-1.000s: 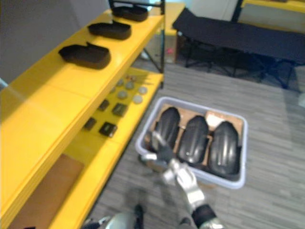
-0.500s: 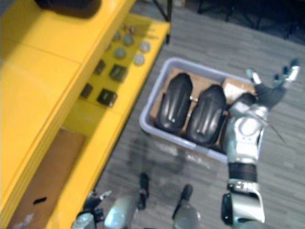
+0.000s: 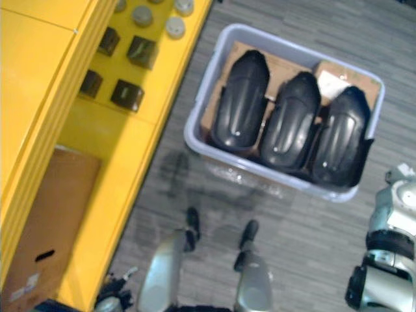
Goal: Walk over and take plastic housings, then place them on the shelf
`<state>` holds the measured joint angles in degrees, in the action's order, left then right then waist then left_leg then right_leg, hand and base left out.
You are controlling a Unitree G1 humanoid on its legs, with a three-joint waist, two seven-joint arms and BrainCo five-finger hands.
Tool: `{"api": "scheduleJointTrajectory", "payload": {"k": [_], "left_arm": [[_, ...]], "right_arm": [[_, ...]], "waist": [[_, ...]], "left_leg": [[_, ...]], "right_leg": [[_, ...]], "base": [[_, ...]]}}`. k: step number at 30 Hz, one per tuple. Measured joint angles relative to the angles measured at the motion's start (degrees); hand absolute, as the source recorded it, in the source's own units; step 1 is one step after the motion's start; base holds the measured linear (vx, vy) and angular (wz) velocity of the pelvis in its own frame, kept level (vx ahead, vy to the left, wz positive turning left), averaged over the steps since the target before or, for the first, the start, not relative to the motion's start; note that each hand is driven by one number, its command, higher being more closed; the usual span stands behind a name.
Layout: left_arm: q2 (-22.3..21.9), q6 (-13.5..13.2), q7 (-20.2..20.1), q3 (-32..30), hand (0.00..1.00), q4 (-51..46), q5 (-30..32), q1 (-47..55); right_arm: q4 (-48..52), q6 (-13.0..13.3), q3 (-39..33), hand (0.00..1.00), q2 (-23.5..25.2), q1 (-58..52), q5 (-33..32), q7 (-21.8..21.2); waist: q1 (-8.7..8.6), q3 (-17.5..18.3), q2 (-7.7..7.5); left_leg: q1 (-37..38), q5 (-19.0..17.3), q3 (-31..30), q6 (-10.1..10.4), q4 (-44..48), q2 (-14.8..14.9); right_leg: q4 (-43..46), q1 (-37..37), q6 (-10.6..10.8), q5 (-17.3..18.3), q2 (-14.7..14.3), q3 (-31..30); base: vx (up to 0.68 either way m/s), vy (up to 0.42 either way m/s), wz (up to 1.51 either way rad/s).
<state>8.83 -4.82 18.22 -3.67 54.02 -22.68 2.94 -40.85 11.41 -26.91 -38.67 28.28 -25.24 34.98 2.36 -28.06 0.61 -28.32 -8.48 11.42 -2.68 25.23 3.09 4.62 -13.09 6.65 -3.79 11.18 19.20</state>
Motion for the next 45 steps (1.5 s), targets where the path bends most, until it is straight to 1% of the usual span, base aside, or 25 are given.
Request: {"api": "scheduleJointTrajectory", "payload": {"k": [2, 6, 9, 10, 11, 14, 17, 18, 20, 22, 24, 26, 28, 30, 31, 33, 34, 36, 37, 38, 39, 42, 45], "left_arm": [[-0.2, -0.6, -0.6, 0.1, 0.00, -0.1, -0.1, -1.0], [-0.3, -0.6, -1.0, 0.5, 0.00, -0.7, -0.1, -1.4], [-0.3, -0.9, -1.3, 1.4, 0.00, -0.7, -0.9, -1.3], [-0.3, -1.1, -1.6, 2.2, 0.00, -0.7, -1.3, -1.3], [-0.6, -1.2, -1.8, 2.8, 0.00, -0.7, -1.6, -1.3], [-0.4, -2.1, -2.1, 4.1, 0.00, -0.4, -2.2, -1.3], [-0.8, -2.5, -2.6, 6.1, 0.00, 0.2, -2.3, -1.3], [-0.9, -2.4, -3.2, 7.2, 0.00, 0.3, -2.7, -1.2], [-1.0, -2.3, -3.8, 7.3, 0.00, 1.1, -4.2, -1.2], [-1.0, -2.2, -4.4, 7.3, 0.00, 1.5, -4.5, -1.1], [-1.0, -2.2, -5.5, 7.4, 0.00, 1.6, -4.5, -0.8], [-1.0, -2.3, -6.6, 8.6, 0.00, 1.6, -4.5, -0.8], [-1.5, -2.3, -7.6, 9.0, 0.00, 1.6, -4.5, -0.7], [-2.6, -2.6, -8.4, 9.0, 0.00, 1.6, -4.5, -0.7], [-2.9, -2.6, -8.8, 9.4, 0.00, 1.6, -4.5, -0.7], [-3.1, -2.6, -9.7, 9.7, 0.00, 1.7, -4.5, -0.5], [-3.1, -2.6, -9.8, 9.9, 0.00, 1.7, -4.5, -0.3], [-3.1, -2.6, -10.0, 11.3, 0.00, 1.7, -4.6, -0.2], [-3.2, -2.6, -10.0, 11.3, 0.00, 1.7, -4.6, -0.2], [-3.2, -2.7, -10.0, 11.3, 0.00, 1.7, -4.6, -0.2], [-3.3, -2.7, -10.0, 11.3, 0.00, 1.7, -4.6, -0.2], [-3.6, -2.6, -9.9, 11.3, 0.00, 1.9, -6.3, -0.2], [-4.3, -2.7, -10.0, 11.3, 0.00, 2.1, -6.7, -0.2]], "right_arm": [[-1.2, -0.2, -1.2, 0.00, -0.3, -0.5, -1.1, -0.7], [-5.2, -0.3, -1.3, 0.00, -0.6, -0.8, -1.1, -3.2], [-7.9, -0.3, -1.1, 0.00, -2.3, -0.3, -1.1, -5.2], [-8.5, -0.3, -0.9, 0.00, -3.4, 0.2, -1.0, -5.7], [-10.1, -0.4, 0.2, 0.00, -5.2, 1.4, -1.0, -6.3], [-13.9, -0.7, 3.2, 0.00, -8.3, 5.1, -1.0, -7.3], [-16.3, -1.7, 5.0, 0.00, -10.9, 8.6, -0.8, -7.5], [-16.9, -2.7, 6.0, 0.00, -12.4, 10.0, 0.0, -7.4], [-17.6, -3.3, 6.9, 0.00, -13.2, 12.4, 1.3, -7.4], [-18.5, -4.1, 8.7, 0.00, -13.9, 13.9, 1.5, -7.5], [-18.8, -5.4, 9.4, 0.00, -14.1, 15.1, 1.9, -7.5], [-18.8, -6.9, 10.3, 0.00, -15.4, 16.2, 3.2, -7.8], [-18.9, -7.9, 11.0, 0.00, -16.5, 16.9, 3.6, -8.3], [-19.1, -8.2, 12.5, 0.00, -17.7, 17.7, 3.8, -9.0], [-19.4, -8.8, 12.5, 0.00, -17.9, 18.3, 3.9, -9.5], [-20.3, -10.4, 12.8, 0.00, -18.0, 18.8, 4.2, -10.8], [-21.1, -11.6, 13.6, 1.00, -18.0, 19.1, 4.7, -11.4], [-21.4, -14.0, 14.3, 1.00, -18.0, 19.2, 5.4, -12.4], [-21.5, -14.7, 14.7, 1.00, -18.0, 19.2, 5.4, -12.6], [-21.9, -16.4, 14.8, 1.00, -18.0, 19.3, 6.0, -12.8], [-23.0, -17.5, 14.8, 1.00, -18.0, 19.4, 7.0, -12.8], [-24.9, -19.1, 14.6, 1.00, -18.4, 19.4, 8.2, -12.7], [-26.1, -20.8, 13.9, 1.00, -19.5, 19.3, 10.7, -12.8]], "waist": [[0.01, -0.3, 0.58], [-0.16, -0.5, 1.10], [0.10, -1.0, 2.28], [0.10, -1.2, 2.76], [0.10, -1.3, 3.53], [0.30, -1.1, 4.66], [1.00, -1.5, 6.79], [1.62, -1.6, 7.95], [1.78, -1.6, 9.13], [1.89, -1.5, 9.90], [1.93, -1.4, 10.10], [2.03, -1.4, 10.16], [2.16, -1.3, 10.29], [2.61, -1.0, 10.70], [2.99, -0.8, 11.04], [3.48, -0.6, 11.23], [3.54, -0.5, 11.46], [3.55, 0.0, 12.19], [3.57, 0.1, 12.31], [3.69, 0.2, 12.38], [3.78, 0.2, 12.39], [3.76, 0.2, 12.49], [3.72, 0.7, 13.13]], "left_leg": [[0.0, 0.2, 0.0, -0.2, -0.3, -0.2], [-0.9, 0.9, 0.1, -0.6, -1.0, -0.8], [-0.9, 1.1, -0.3, -0.8, -1.2, -1.3], [-0.9, 1.2, -0.6, -0.9, -1.3, -1.8], [-0.9, 1.5, -0.9, -1.0, -2.0, -2.3], [-1.6, 2.6, -1.5, -1.1, -3.2, -3.3], [-1.9, 3.0, -2.0, -1.3, -3.4, -4.0], [-1.9, 3.4, -2.0, -1.5, -3.9, -4.7], [-2.0, 3.8, -2.1, -1.7, -4.4, -5.3], [-2.1, 4.2, -2.2, -1.7, -4.9, -5.7], [-2.6, 4.2, -2.3, -1.7, -4.7, -6.0], [-3.3, 4.5, -2.6, -1.8, -4.7, -6.3], [-3.3, 4.5, -2.9, -1.8, -4.6, -6.7], [-3.4, 4.5, -3.0, -1.8, -4.6, -6.9], [-3.8, 4.5, -3.1, -1.8, -4.4, -6.9], [-4.0, 4.5, -3.2, -1.8, -4.1, -6.9], [-4.4, 4.5, -3.5, -1.8, -3.6, -6.8], [-5.2, 4.5, -4.2, -1.7, -3.0, -6.8], [-5.3, 4.5, -4.3, -1.7, -2.8, -6.8], [-5.3, 4.5, -4.4, -1.7, -2.7, -6.8], [-5.4, 4.4, -4.4, -1.7, -2.5, -6.8], [-5.4, 4.5, -4.6, -1.5, -2.4, -6.7], [-5.4, 4.5, -4.6, -1.5, -2.2, -6.7]], "right_leg": [[0.0, -0.2, 0.1, 0.0, 0.2, -0.1], [0.2, -1.6, 0.5, -0.1, 0.7, -0.3], [1.0, -1.9, 1.0, 0.5, 1.1, -0.2], [1.6, -2.1, 1.5, 0.9, 1.6, -0.1], [2.4, -2.6, 1.4, 1.1, 2.0, -0.1], [4.6, -4.4, 1.9, 2.2, 3.2, 0.2], [6.9, -5.2, 1.8, 3.1, 4.1, 0.9], [8.2, -5.9, 2.3, 3.8, 5.0, 0.9], [9.8, -6.9, 2.3, 4.4, 5.9, 0.8], [10.3, -7.4, 2.4, 4.6, 6.3, 0.9], [11.4, -8.2, 2.6, 5.1, 6.8, 0.9], [12.3, -9.1, 2.6, 5.5, 7.2, 1.1], [13.3, -9.4, 2.5, 6.1, 7.7, 1.2], [14.0, -9.8, 2.3, 6.5, 8.0, 1.1], [14.3, -10.0, 2.3, 6.7, 8.0, 1.2], [15.2, -10.5, 2.1, 7.2, 8.1, 1.2], [16.0, -10.9, 2.0, 7.5, 8.2, 1.2], [16.7, -11.3, 1.9, 7.9, 8.2, 1.4], [17.0, -11.4, 2.0, 8.1, 8.3, 1.4], [17.7, -11.7, 1.8, 8.5, 8.4, 1.4], [18.1, -11.9, 1.7, 8.8, 8.5, 1.4], [18.8, -12.0, 1.5, 9.0, 8.5, 1.4], [19.0, -11.9, 1.5, 9.1, 8.5, 1.4]], "base": [[0.00, 0.000, 0.00], [0.00, 0.000, 0.00], [0.00, -0.007, 0.05], [-0.01, 0.004, 0.16], [-0.02, 0.012, 0.18], [-0.02, 0.013, 0.19], [-0.03, 0.016, 0.17], [-0.02, 0.030, 0.13], [-0.01, 0.028, 0.11], [0.00, 0.019, 0.09], [0.01, 0.005, 0.08], [0.02, -0.002, 0.10], [0.02, 0.000, 0.10], [0.01, 0.002, 0.07], [0.00, -0.007, 0.04], [-0.01, -0.017, 0.05], [-0.02, -0.035, 0.08], [-0.03, -0.034, 0.09], [-0.03, -0.022, 0.06], [-0.04, -0.027, 0.04], [-0.05, -0.030, 0.04], [-0.04, -0.028, 0.01], [0.00, 0.000, 0.00]]}}
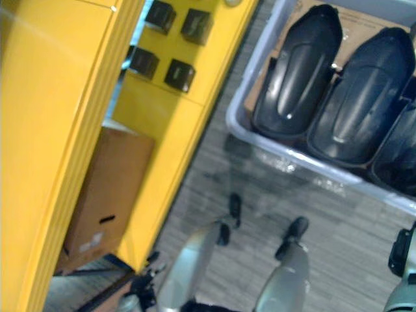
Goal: Walk over and take plastic housings, then place them on the shelf
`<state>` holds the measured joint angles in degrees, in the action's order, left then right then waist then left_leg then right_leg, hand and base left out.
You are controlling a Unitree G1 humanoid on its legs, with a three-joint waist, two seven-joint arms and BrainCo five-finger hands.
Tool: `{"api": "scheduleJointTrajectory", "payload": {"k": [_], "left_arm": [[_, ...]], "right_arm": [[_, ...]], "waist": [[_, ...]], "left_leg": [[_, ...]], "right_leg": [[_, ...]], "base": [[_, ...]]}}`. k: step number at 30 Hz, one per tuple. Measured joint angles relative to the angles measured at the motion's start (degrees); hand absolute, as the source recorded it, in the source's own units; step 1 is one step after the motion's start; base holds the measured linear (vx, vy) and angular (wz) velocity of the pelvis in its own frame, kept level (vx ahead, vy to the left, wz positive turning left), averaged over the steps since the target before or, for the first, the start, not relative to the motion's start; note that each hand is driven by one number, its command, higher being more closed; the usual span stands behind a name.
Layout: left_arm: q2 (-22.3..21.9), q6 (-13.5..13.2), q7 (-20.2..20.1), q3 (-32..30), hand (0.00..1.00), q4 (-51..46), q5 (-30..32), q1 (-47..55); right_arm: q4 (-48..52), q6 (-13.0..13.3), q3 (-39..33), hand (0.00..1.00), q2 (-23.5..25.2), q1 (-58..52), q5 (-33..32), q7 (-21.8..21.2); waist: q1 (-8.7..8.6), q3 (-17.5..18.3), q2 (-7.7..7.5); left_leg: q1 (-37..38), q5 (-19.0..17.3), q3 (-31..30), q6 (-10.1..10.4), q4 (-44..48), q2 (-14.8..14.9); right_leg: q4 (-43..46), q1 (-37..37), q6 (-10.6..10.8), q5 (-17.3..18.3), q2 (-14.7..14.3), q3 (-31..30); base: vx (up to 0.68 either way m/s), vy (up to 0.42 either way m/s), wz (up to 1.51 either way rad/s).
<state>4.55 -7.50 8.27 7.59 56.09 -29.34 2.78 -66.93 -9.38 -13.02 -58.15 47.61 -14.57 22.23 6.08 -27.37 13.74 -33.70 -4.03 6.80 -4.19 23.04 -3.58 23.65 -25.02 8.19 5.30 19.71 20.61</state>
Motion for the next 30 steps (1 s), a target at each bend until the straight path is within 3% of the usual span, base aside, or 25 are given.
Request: {"api": "scheduleJointTrajectory", "payload": {"k": [14, 22, 27, 30], "left_arm": [[-0.3, 0.0, 2.0, 0.3, 0.00, -0.1, 0.1, 0.0], [-0.3, -3.0, 8.7, -0.5, 0.00, -5.7, 0.5, -0.1], [0.4, -5.4, 11.5, -4.1, 0.00, -12.0, 0.2, -0.8], [2.5, -6.6, 11.7, -5.6, 0.00, -16.2, -2.0, -1.2]], "right_arm": [[-1.5, -5.8, -0.6, 1.00, 1.0, -0.3, 8.7, 0.7], [1.2, -4.9, -0.4, 1.00, 5.3, -4.6, 10.9, 9.1], [6.9, -4.0, -1.2, 1.00, 8.6, -7.0, 11.1, 12.6], [12.2, -3.2, -1.9, 1.00, 10.1, -9.1, 12.6, 14.6]], "waist": [[0.00, 0.2, 0.33], [-0.76, 0.1, 0.09], [-2.16, -1.1, -1.62], [-2.53, -2.5, -3.84]], "left_leg": [[1.7, 0.3, -0.2, 0.4, -0.5, 0.8], [2.8, 0.2, -0.3, 0.7, -0.4, 1.2], [4.9, 0.1, -0.5, 0.8, -0.4, 1.7], [6.8, -0.1, -0.9, 1.2, -0.5, 2.5]], "right_leg": [[0.7, 1.3, -0.6, 0.7, -0.6, 0.2], [0.7, 2.6, -1.0, 1.0, -0.9, 0.5], [-0.2, 5.4, -0.8, 0.8, -1.7, 0.9], [-1.3, 7.8, -0.8, 0.8, -2.7, 1.3]], "base": [[0.00, -0.008, 0.00], [0.00, 0.000, 0.00], [0.00, -0.001, -0.01], [0.00, 0.000, 0.00]]}}
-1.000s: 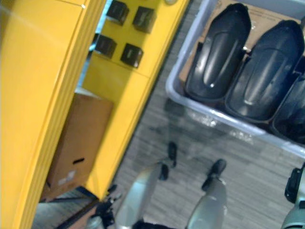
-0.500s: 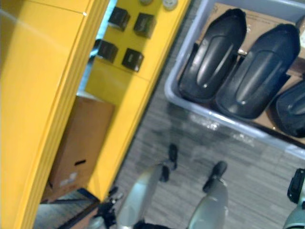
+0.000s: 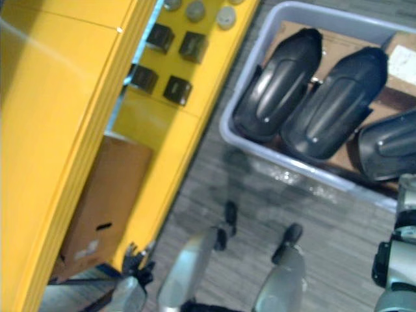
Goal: Walk over and take plastic housings, then place them on the shelf
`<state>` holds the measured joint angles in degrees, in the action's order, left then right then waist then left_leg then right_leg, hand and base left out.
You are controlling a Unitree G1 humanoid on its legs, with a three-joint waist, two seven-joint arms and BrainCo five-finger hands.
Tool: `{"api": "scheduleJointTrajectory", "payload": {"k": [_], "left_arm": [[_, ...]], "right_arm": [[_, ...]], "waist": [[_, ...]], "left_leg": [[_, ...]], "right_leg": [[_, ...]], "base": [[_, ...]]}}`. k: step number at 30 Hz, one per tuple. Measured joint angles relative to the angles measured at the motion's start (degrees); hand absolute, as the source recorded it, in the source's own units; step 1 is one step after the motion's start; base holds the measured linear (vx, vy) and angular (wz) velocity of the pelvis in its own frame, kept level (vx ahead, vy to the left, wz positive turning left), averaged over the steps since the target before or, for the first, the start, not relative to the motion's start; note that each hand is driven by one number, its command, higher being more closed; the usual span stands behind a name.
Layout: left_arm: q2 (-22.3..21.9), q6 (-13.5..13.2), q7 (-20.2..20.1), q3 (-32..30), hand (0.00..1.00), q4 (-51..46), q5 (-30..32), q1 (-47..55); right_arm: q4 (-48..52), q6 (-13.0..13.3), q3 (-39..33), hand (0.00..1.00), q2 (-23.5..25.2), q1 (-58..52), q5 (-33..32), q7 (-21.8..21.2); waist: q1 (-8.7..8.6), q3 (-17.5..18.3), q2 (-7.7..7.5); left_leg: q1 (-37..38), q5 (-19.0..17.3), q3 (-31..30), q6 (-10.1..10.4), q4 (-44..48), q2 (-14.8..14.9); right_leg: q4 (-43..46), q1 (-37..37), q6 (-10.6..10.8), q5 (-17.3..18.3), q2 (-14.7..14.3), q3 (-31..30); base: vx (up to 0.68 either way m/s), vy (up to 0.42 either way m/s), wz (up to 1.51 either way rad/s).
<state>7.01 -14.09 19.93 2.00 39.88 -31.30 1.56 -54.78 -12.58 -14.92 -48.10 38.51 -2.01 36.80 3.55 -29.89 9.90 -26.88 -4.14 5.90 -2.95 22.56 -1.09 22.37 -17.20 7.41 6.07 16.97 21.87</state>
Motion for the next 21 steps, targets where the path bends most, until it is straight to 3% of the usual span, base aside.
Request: {"api": "scheduleJointTrajectory", "payload": {"k": [6, 8, 12, 15, 17, 21], "left_arm": [[0.4, -1.2, 2.9, -5.1, 0.00, -13.9, -0.2, 1.6], [1.0, -1.9, 4.9, -7.3, 0.00, -21.8, 0.3, 2.7], [1.2, -1.6, 7.6, -8.9, 0.00, -33.5, 2.5, 3.1], [-0.1, 2.3, 7.9, -8.1, 0.00, -39.3, 6.6, 3.7], [-1.2, 2.9, 7.1, -7.5, 0.00, -42.9, 9.9, 4.9], [-0.6, 3.5, 2.9, -4.8, 0.00, -49.2, 13.1, 4.4]], "right_arm": [[18.7, 0.3, -4.9, 1.00, 5.9, -8.6, 3.7, 3.7], [26.2, 0.2, -5.3, 1.00, 10.8, -13.8, 6.9, 4.9], [36.5, 0.2, -7.7, 1.00, 17.2, -21.4, 12.9, 6.3], [43.3, 0.4, -8.5, 1.00, 19.9, -24.8, 18.5, 7.2], [45.2, 1.2, -8.5, 1.00, 20.4, -25.4, 22.2, 7.2], [47.9, 4.2, -6.5, 1.00, 20.3, -25.5, 27.2, 7.1]], "waist": [[-0.99, -0.1, -4.44], [-1.15, 1.6, -7.30], [-1.37, 5.8, -10.52], [-1.92, 9.3, -11.65], [-2.05, 11.6, -12.38], [-1.95, 16.0, -12.34]], "left_leg": [[6.1, -0.3, -0.4, 1.0, -2.2, 0.6], [8.8, -0.3, -0.3, 1.4, -4.0, 0.8], [12.0, -0.6, -0.4, 1.9, -6.5, 0.4], [14.8, -0.7, -0.3, 2.1, -8.2, 0.0], [15.9, -0.7, 0.0, 2.1, -9.0, 0.0], [18.7, -0.7, 0.5, 2.1, -11.2, 0.2]], "right_leg": [[-3.7, 7.0, 0.0, -0.3, -1.5, 1.0], [-6.3, 9.9, 0.0, -0.6, -2.2, 1.5], [-9.9, 13.7, 0.4, -1.0, -2.7, 2.4], [-13.5, 17.6, 0.4, -1.8, -3.1, 3.4], [-15.3, 19.1, 0.6, -2.5, -3.5, 3.5], [-17.3, 21.5, 0.0, -3.5, -4.0, 3.3]], "base": [[0.03, -0.016, 0.00], [0.07, -0.050, -0.04], [0.11, -0.039, 0.02], [0.12, -0.011, 0.10], [0.11, -0.007, 0.02], [0.09, 0.006, -0.03]]}}
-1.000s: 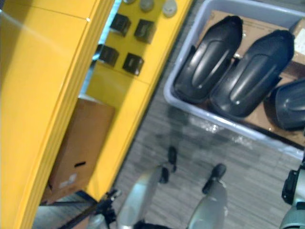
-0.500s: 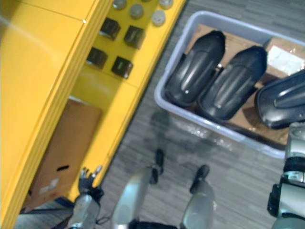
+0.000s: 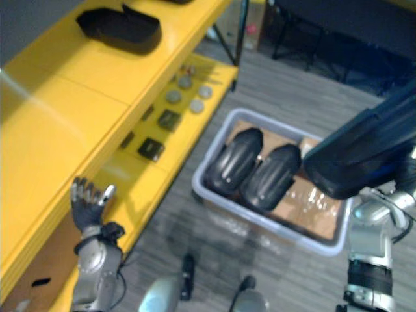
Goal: Walk over and take plastic housings, then place them on the shelf
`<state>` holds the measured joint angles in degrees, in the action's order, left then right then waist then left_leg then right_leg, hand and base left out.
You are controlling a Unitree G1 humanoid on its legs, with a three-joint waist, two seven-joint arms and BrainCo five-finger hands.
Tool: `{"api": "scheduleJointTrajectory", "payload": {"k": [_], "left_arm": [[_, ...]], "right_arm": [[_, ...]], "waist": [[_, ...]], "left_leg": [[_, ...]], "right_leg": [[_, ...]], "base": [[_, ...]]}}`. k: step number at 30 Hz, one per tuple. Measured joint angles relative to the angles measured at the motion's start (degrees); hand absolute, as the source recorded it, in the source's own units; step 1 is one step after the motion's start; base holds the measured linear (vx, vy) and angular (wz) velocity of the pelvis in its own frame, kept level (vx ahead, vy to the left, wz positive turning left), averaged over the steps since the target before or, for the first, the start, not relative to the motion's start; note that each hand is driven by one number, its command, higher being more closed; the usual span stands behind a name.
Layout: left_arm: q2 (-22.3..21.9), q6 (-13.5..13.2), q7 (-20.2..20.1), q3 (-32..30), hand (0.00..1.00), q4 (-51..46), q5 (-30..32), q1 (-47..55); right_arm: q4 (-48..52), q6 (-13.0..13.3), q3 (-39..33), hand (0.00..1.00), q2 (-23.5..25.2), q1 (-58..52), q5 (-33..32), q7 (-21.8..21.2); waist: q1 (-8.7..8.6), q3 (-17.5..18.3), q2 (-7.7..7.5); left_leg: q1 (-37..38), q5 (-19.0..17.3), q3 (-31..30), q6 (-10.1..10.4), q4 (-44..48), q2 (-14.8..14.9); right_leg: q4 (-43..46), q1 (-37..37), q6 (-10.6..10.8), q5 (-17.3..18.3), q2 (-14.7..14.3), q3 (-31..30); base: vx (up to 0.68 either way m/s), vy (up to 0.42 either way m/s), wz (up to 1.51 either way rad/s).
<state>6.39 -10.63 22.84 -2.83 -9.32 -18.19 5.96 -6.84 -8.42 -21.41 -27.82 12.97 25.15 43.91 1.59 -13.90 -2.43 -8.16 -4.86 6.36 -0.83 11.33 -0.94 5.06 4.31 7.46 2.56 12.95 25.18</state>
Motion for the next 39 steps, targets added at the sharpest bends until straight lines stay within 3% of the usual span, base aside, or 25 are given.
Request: {"api": "scheduleJointTrajectory", "payload": {"k": [4, 9, 14, 19, 30, 39], "left_arm": [[0.2, 0.9, -6.8, 4.9, 0.00, -1.8, 0.1, -2.4], [1.5, 4.2, -15.1, 10.7, 0.00, -2.0, -10.8, -7.3], [1.9, 7.8, -19.0, 13.7, 0.00, -2.0, -18.4, -11.3], [1.8, 10.9, -19.7, 15.6, 0.00, -2.0, -24.0, -13.7], [1.6, 16.9, -19.7, 17.2, 0.00, 0.6, -24.0, -15.2], [1.8, 17.1, -22.5, 19.6, 0.00, 3.7, -19.3, -18.0]], "right_arm": [[2.0, 3.9, 3.9, 1.00, -0.6, 1.2, 5.5, -0.4], [2.2, 8.2, 10.7, 1.00, -3.9, 8.3, 10.1, -4.1], [2.2, 12.2, 15.6, 1.00, -5.5, 13.3, 13.7, -6.5], [2.2, 15.2, 19.7, 1.00, -5.5, 14.3, 16.4, -8.2], [1.9, 18.8, 25.8, 1.00, -4.9, 17.0, 19.2, -14.5], [-1.7, 19.8, 31.2, 1.00, -2.4, 17.0, 20.0, -16.3]], "waist": [[-0.12, 3.3, 0.47], [-0.72, 4.7, 0.25], [-0.70, 4.8, 0.15], [-0.72, 5.6, -0.28], [-0.89, 6.3, 0.49], [-0.87, 8.2, 0.79]], "left_leg": [[3.4, 0.2, 0.7, 0.3, -2.6, 0.0], [6.3, 1.8, 1.1, 0.4, -5.7, -0.1], [8.0, 5.0, 0.6, 0.3, -10.3, -0.9], [8.3, 8.0, 0.6, 0.2, -14.3, -1.5], [8.1, 10.6, 0.3, 0.1, -16.0, -1.7], [8.0, 11.5, 0.0, 0.0, -16.4, -1.6]], "right_leg": [[-1.1, 2.0, 0.0, -1.3, 0.0, -0.3], [-1.7, 3.4, -0.2, -2.5, 0.0, -0.4], [-2.1, 3.5, -0.2, -2.6, 0.0, -0.1], [-3.0, 2.6, 0.0, -2.6, 0.1, 0.1], [-3.6, 2.1, 0.5, -3.0, 0.0, 0.8], [-3.5, 2.0, 0.1, -3.2, -0.1, 1.1]], "base": [[0.04, 0.034, -0.14], [-0.02, 0.029, -0.06], [-0.08, 0.006, 0.07], [-0.08, 0.013, 0.04], [-0.03, 0.020, 0.01], [-0.01, 0.007, 0.00]]}}
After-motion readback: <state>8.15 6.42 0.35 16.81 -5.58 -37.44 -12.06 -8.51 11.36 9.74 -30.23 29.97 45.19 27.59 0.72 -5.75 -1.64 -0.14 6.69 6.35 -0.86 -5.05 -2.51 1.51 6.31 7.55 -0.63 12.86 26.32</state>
